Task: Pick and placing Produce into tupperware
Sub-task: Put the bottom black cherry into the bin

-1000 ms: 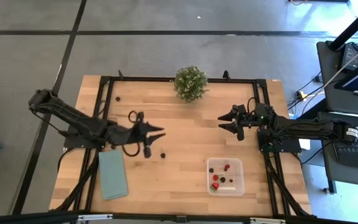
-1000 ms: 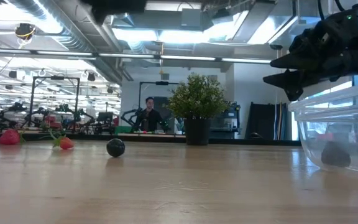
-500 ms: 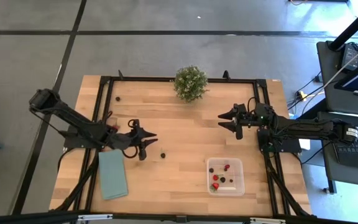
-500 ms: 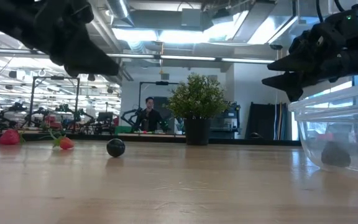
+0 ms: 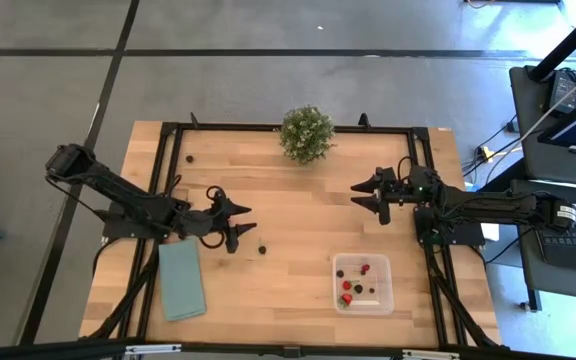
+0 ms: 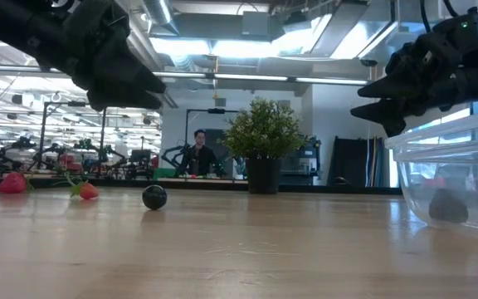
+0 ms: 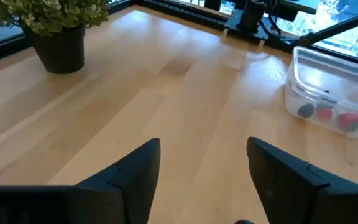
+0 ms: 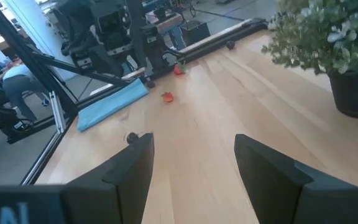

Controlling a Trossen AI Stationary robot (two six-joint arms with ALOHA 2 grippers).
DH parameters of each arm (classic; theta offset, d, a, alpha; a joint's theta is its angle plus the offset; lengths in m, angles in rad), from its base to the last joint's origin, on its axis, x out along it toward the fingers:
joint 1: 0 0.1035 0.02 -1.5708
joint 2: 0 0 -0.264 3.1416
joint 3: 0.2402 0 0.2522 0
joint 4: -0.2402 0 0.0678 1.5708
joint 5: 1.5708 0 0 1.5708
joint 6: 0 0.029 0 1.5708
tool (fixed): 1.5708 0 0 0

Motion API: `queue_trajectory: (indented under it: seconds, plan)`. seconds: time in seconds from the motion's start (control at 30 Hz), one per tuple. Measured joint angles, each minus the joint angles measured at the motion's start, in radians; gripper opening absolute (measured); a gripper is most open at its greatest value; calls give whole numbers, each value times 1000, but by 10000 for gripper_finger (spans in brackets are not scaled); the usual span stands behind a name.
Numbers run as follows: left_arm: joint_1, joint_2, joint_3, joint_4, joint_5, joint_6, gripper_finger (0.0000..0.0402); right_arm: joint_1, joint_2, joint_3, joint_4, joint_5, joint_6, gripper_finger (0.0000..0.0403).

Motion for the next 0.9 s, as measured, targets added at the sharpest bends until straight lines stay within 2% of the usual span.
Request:
queue_trajectory:
  seconds: [0.17,0.33,0.43,0.6,0.7,0.9]
  plan:
    - [2,0,0,0,17,-1,233,0,0,0,-8,0,0,226]
    - [-17,8,2,2,7,-210,225,0,0,0,-8,0,0,226]
    - [-70,54,23,11,2,-171,218,0,0,0,-8,0,0,226]
    - [-141,210,121,18,-14,-66,214,0,0,0,-10,0,0,226]
    - [-164,326,165,19,-68,-81,213,0,0,0,-12,0,0,226]
    - [-223,537,244,13,-291,-282,213,0,0,0,-17,0,3,226]
